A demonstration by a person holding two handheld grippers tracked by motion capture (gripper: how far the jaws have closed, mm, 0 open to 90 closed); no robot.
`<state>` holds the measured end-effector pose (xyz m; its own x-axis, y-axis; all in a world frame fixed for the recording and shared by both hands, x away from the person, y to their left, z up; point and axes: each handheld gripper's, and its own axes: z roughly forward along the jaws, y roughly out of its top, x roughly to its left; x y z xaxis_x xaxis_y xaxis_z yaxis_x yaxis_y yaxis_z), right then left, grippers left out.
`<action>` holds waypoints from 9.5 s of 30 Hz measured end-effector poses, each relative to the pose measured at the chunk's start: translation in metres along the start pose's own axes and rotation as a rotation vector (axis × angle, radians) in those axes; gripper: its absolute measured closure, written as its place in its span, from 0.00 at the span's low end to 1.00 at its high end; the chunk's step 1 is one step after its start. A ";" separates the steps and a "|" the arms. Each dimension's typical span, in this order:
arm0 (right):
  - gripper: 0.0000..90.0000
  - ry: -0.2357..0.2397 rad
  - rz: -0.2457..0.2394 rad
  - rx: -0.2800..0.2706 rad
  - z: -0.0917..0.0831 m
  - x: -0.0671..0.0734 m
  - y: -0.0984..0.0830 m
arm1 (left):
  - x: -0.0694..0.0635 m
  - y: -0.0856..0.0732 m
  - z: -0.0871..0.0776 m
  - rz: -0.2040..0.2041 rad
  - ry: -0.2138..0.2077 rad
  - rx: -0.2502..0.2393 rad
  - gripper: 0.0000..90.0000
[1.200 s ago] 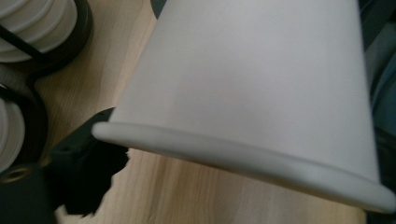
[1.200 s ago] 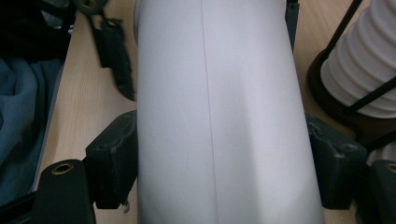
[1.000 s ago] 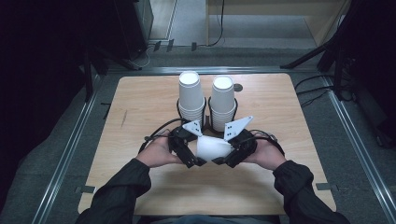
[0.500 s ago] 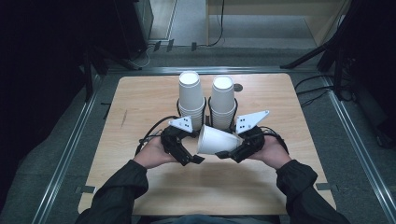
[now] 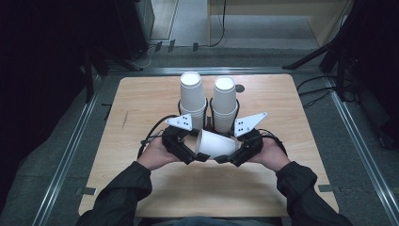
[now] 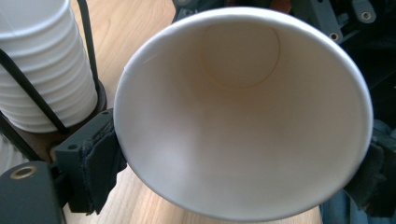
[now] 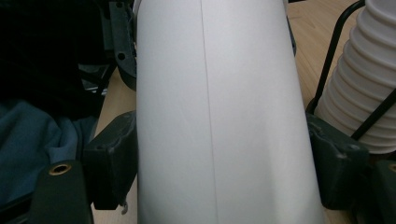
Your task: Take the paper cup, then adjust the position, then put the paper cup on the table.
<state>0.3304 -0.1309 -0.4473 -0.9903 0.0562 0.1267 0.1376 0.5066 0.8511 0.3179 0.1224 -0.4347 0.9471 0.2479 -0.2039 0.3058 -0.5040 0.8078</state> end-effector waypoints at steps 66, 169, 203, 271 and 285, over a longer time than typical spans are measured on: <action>0.24 -0.084 0.016 0.081 0.014 -0.007 -0.013 | 0.004 0.001 0.003 -0.037 0.105 0.076 0.00; 0.26 -0.398 0.183 0.135 -0.033 -0.028 -0.045 | 0.026 -0.033 -0.066 -0.133 0.323 0.094 0.16; 0.26 -0.431 0.199 0.137 -0.038 -0.033 -0.057 | 0.088 -0.063 -0.128 -0.317 0.561 0.050 0.16; 0.26 -0.465 0.217 0.168 -0.048 -0.022 -0.070 | 0.151 -0.081 -0.111 -0.488 0.764 0.189 0.04; 0.26 -0.450 0.195 0.194 -0.043 -0.021 -0.069 | 0.134 -0.063 -0.139 -0.496 0.744 0.150 0.01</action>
<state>0.3425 -0.2038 -0.4871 -0.8616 0.5076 0.0062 0.3572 0.5974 0.7180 0.4115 0.3026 -0.4356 0.4113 0.9097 -0.0572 0.7207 -0.2862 0.6314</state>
